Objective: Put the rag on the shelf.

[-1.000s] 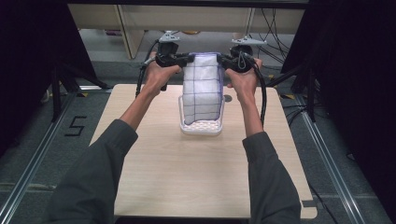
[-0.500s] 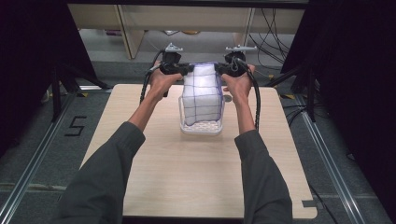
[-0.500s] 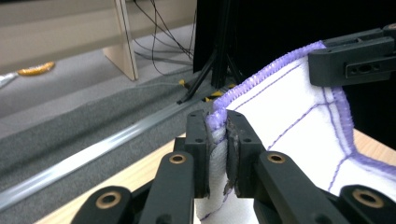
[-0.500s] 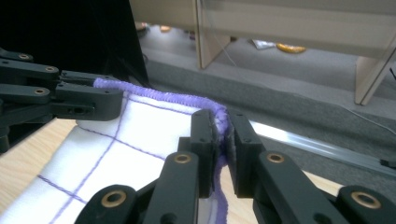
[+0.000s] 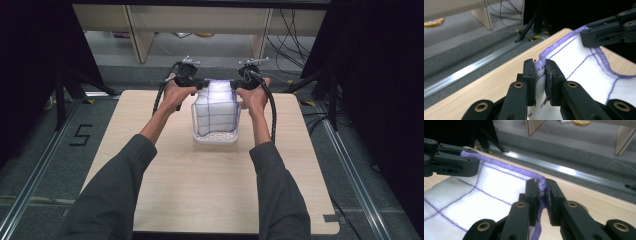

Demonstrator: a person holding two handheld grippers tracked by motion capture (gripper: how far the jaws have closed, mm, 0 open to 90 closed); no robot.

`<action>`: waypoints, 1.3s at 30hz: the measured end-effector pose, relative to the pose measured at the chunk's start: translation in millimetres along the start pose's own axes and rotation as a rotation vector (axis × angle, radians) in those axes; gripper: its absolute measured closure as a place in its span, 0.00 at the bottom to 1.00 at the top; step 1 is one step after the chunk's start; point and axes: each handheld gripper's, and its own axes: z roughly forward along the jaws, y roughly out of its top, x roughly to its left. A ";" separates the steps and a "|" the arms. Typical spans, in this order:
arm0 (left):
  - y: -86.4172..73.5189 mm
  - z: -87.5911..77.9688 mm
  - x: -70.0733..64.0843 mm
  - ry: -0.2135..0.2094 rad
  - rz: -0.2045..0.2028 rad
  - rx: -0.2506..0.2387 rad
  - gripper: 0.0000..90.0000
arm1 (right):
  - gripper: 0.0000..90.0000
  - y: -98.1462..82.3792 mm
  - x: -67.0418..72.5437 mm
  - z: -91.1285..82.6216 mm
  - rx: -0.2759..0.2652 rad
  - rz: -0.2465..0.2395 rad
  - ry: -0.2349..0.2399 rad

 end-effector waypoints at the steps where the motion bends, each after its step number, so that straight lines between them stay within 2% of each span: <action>1: -1.4 0.9 0.3 -0.001 0.001 0.005 0.88 | 0.90 -0.7 0.8 0.1 0.019 0.015 0.005; 2: -3.3 1.9 0.7 0.000 -0.005 0.009 0.87 | 0.90 -1.3 -0.2 1.2 0.024 0.002 0.002; 5: -6.5 3.2 2.2 0.008 -0.009 0.027 0.84 | 0.88 -2.6 2.3 4.2 0.058 0.006 0.007; 6: -6.7 2.3 3.0 0.008 -0.018 0.022 0.82 | 0.86 -2.4 1.6 5.1 0.057 -0.013 0.004; 7: -6.5 1.0 4.0 0.004 -0.019 0.019 0.79 | 0.84 -2.0 2.5 5.3 0.061 0.003 0.007; 10: -6.0 -3.3 7.1 -0.001 -0.021 0.034 0.76 | 0.78 -2.0 2.1 7.4 0.070 0.010 0.005; 11: -5.6 -6.2 8.3 0.013 -0.022 0.031 0.73 | 0.78 -2.1 1.5 7.8 0.067 0.008 0.005; 13: -5.1 -10.9 10.6 0.010 -0.030 0.022 0.73 | 0.76 -2.0 -0.2 8.2 0.066 0.004 0.010; 14: -5.0 -12.5 11.7 0.012 -0.033 0.025 0.72 | 0.74 -1.8 0.0 6.4 0.073 0.028 0.007; 15: -4.8 -14.3 12.7 0.020 -0.044 0.026 0.69 | 0.73 -1.7 -1.2 6.5 0.062 0.019 0.001; 17: -4.7 -18.8 14.4 0.023 -0.051 0.020 0.68 | 0.71 -1.0 -2.8 3.0 0.066 0.030 -0.002; 20: -5.9 -26.2 15.2 0.014 -0.070 0.001 0.67 | 0.69 0.0 -6.6 -4.4 0.040 0.040 -0.008; 23: -8.5 -33.0 16.8 0.028 -0.075 0.015 0.64 | 0.65 0.5 -11.6 -13.5 0.033 0.043 -0.015; 25: -10.6 -38.9 19.0 0.030 -0.095 0.012 0.58 | 0.64 0.0 -15.1 -21.6 0.014 0.052 -0.008; 27: -13.5 -44.1 21.0 0.017 -0.143 -0.010 0.51 | 0.61 -1.8 -16.9 -26.4 0.002 0.055 0.003; 28: -15.3 -46.7 21.7 0.017 -0.144 0.002 0.47 | 0.60 -2.9 -17.4 -28.9 0.010 0.053 0.004; 31: -20.4 -53.9 19.7 0.033 -0.114 0.024 0.40 | 0.56 -6.7 -17.9 -35.5 -0.010 0.036 0.005; 33: -22.4 -59.5 17.7 0.028 -0.113 0.018 0.38 | 0.54 -8.8 -14.8 -40.0 -0.006 0.059 0.014; 34: -23.1 -62.4 16.9 0.024 -0.113 0.010 0.37 | 0.52 -9.0 -15.8 -41.3 -0.017 0.039 0.020; 35: -23.6 -64.8 16.0 0.019 -0.118 0.004 0.37 | 0.51 -9.1 -13.7 -43.5 -0.014 0.051 0.022; 37: -24.1 -69.7 14.6 0.009 -0.129 -0.010 0.36 | 0.49 -9.5 -13.7 -46.8 -0.021 0.028 0.023; 38: -24.2 -70.9 14.1 0.010 -0.130 -0.014 0.36 | 0.48 -10.3 -11.0 -47.8 -0.020 0.048 0.038; 39: -24.3 -73.4 14.4 0.006 -0.121 -0.007 0.36 | 0.48 -10.2 -9.5 -49.2 -0.019 0.048 0.038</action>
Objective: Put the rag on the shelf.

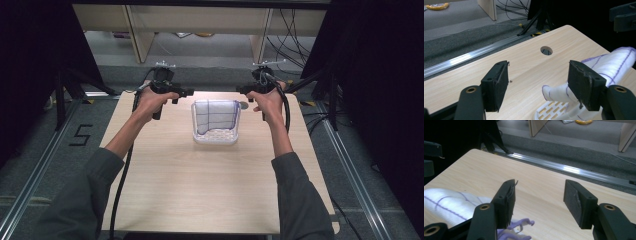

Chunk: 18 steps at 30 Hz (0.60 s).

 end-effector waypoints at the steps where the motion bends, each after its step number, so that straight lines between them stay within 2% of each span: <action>1: -0.7 -1.0 -1.1 0.001 -0.008 -0.011 0.35 | 0.48 0.1 0.5 -1.1 -0.007 -0.016 0.007; 2: -1.6 -2.6 -1.3 -0.001 0.000 -0.001 0.36 | 0.48 -0.2 3.1 -3.4 -0.005 0.001 0.010; 4: -2.4 -4.6 -2.8 -0.010 0.005 0.014 0.35 | 0.48 -1.1 4.3 -4.4 -0.011 -0.013 0.014; 6: -3.4 -7.0 -5.2 -0.007 0.009 0.001 0.35 | 0.48 -2.1 5.1 -5.6 -0.009 -0.038 0.011; 7: -4.4 -8.3 -7.1 -0.019 0.001 -0.007 0.35 | 0.47 -2.8 6.9 -6.7 -0.003 -0.017 0.009; 8: -5.5 -10.6 -8.5 -0.016 0.012 -0.006 0.35 | 0.47 -3.7 7.7 -7.0 -0.003 -0.020 0.014; 9: -6.3 -11.0 -10.3 -0.018 0.003 -0.017 0.35 | 0.47 -4.6 7.2 -7.4 -0.003 -0.039 0.018; 10: -7.0 -12.4 -10.5 -0.021 0.015 -0.012 0.35 | 0.47 -5.5 9.0 -7.8 -0.004 -0.021 0.018; 12: -9.4 -14.9 -11.7 -0.028 0.017 -0.015 0.35 | 0.47 -6.8 10.2 -8.7 -0.004 -0.020 0.018; 14: -10.6 -17.0 -11.3 -0.046 0.009 -0.011 0.33 | 0.47 -9.1 10.4 -9.2 -0.009 -0.026 0.021; 15: -10.8 -19.2 -10.8 -0.050 -0.004 -0.027 0.32 | 0.46 -10.8 12.2 -9.8 -0.005 -0.012 0.022; 16: -11.4 -21.5 -10.4 -0.052 -0.013 -0.044 0.32 | 0.45 -11.9 11.5 -10.2 -0.009 -0.028 0.025; 18: -14.1 -24.6 -10.8 -0.055 -0.009 -0.048 0.31 | 0.43 -13.7 11.5 -11.6 -0.009 -0.046 0.023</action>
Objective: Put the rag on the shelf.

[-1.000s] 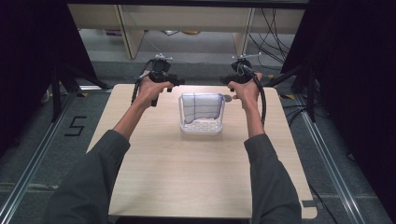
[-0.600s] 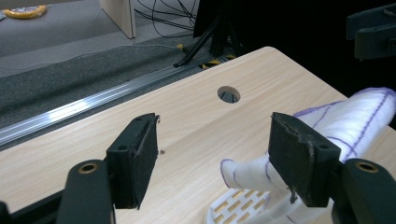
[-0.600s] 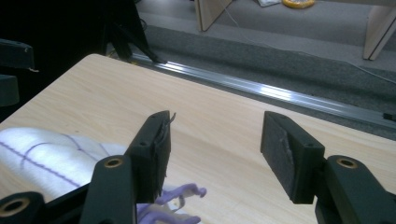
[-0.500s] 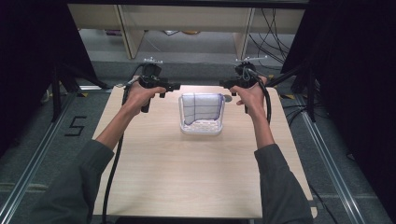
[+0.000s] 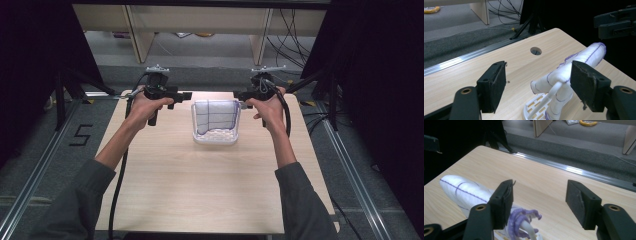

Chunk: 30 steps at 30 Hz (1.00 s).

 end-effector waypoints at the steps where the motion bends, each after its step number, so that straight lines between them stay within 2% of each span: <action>1: -1.5 -0.8 -0.5 0.000 0.009 0.004 0.31 | 0.43 -1.8 1.5 -1.6 -0.009 0.007 -0.002; 2: -4.7 -2.1 -2.5 -0.001 0.012 0.007 0.31 | 0.42 -2.7 2.6 -2.7 -0.008 0.017 0.006; 3: -6.7 -3.1 -3.5 -0.002 0.017 0.010 0.31 | 0.42 -3.8 2.8 -4.4 -0.009 -0.004 0.011; 6: -12.9 -7.1 -6.8 -0.025 0.017 -0.003 0.30 | 0.42 -6.0 8.9 -10.3 -0.029 0.017 0.000; 7: -12.9 -7.1 -6.8 -0.025 0.017 -0.003 0.30 | 0.42 -7.1 11.7 -12.8 -0.041 0.014 0.005; 8: -15.1 -8.5 -8.4 -0.027 0.022 -0.008 0.31 | 0.41 -7.2 11.8 -14.6 -0.038 -0.020 0.010; 11: -19.9 -11.5 -10.0 -0.021 0.026 -0.005 0.31 | 0.41 -8.4 17.7 -19.8 -0.044 -0.007 0.015; 15: -27.1 -15.9 -13.5 -0.045 0.022 -0.001 0.30 | 0.41 -11.5 19.9 -22.3 -0.043 -0.030 0.032; 22: -37.8 -19.1 -19.2 -0.057 0.027 0.000 0.30 | 0.41 -22.0 20.7 -22.2 -0.025 -0.032 0.037; 27: -49.6 -20.7 -20.7 -0.068 0.019 0.003 0.29 | 0.40 -33.5 21.9 -24.4 -0.026 -0.022 0.056; 28: -53.0 -21.1 -20.6 -0.076 0.011 0.005 0.29 | 0.40 -35.2 23.7 -26.4 -0.012 -0.007 0.053; 29: -57.3 -21.7 -20.6 -0.082 0.008 0.004 0.29 | 0.40 -40.1 21.9 -27.6 -0.033 -0.034 0.057; 30: -59.8 -22.7 -21.4 -0.082 0.003 0.009 0.29 | 0.39 -41.6 22.2 -28.2 -0.031 -0.031 0.065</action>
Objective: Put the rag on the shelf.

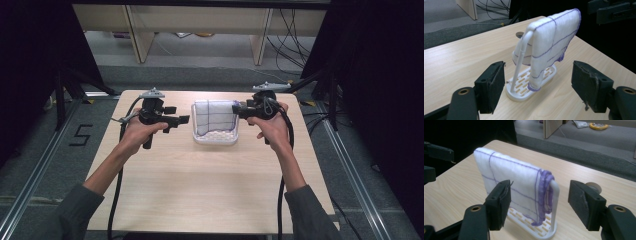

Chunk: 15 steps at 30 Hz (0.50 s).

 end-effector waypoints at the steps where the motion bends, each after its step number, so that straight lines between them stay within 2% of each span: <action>1: 0.0 0.0 0.0 0.000 0.000 0.000 0.29 | 0.39 -3.0 1.1 -1.7 -0.004 0.013 0.005; 6: -11.2 -4.0 -3.7 -0.025 0.007 0.001 0.29 | 0.38 -15.4 3.2 -8.6 -0.009 0.011 0.015; 7: -11.2 -4.0 -3.7 -0.025 0.007 0.001 0.29 | 0.38 -18.3 4.8 -10.3 -0.018 0.027 0.013; 9: -15.5 -5.5 -5.6 -0.032 0.004 -0.005 0.29 | 0.38 -24.2 3.5 -13.3 -0.032 0.018 0.025; 14: -26.9 -10.5 -15.2 -0.049 0.012 -0.002 0.29 | 0.37 -39.4 4.5 -17.9 -0.040 0.007 0.027; 15: -28.6 -10.8 -16.8 -0.050 0.019 -0.003 0.29 | 0.37 -40.9 5.4 -18.6 -0.029 0.021 0.031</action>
